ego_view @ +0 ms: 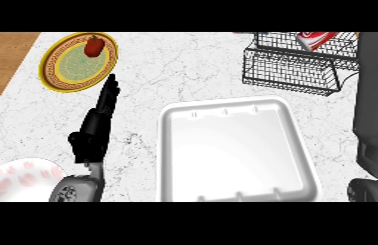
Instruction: Pick the can from the tray and place it in the tiered basket
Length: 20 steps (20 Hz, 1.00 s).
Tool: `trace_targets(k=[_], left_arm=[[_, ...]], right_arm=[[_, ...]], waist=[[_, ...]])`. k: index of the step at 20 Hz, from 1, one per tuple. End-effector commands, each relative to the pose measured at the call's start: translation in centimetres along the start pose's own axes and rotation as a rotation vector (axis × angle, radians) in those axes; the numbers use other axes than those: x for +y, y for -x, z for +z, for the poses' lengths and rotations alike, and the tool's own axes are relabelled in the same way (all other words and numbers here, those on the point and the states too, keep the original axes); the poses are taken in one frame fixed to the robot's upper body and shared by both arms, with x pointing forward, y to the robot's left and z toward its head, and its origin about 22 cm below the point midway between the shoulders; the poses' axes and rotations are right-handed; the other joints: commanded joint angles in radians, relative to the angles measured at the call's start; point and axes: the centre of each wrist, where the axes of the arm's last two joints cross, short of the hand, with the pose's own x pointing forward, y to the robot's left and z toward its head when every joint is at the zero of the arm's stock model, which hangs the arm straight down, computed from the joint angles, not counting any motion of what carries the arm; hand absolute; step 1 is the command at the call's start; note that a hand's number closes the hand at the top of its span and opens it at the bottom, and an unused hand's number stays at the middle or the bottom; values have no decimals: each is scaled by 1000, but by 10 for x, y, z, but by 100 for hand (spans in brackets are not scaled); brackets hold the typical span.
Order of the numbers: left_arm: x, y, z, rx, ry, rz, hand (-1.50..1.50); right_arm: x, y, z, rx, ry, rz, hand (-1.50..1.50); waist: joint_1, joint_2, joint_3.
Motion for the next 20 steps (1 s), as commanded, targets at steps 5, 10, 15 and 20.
trace_targets(k=[5,10,15,20], left_arm=[[11,-3,-3,9,-4,1,0],[3,-3,-6,20,-29,-6,0],[7,10,17,28,-43,-9,0],[14,13,7,16,-41,-21,0]], right_arm=[[-60,27,-4,132,206,-224,-150],[-94,97,6,231,235,-358,-150],[-127,159,52,210,258,-439,-150],[-151,237,89,174,237,-441,-150]], waist=[[-12,-5,-1],[-40,-12,0],[-52,-17,0],[-57,-12,0]])
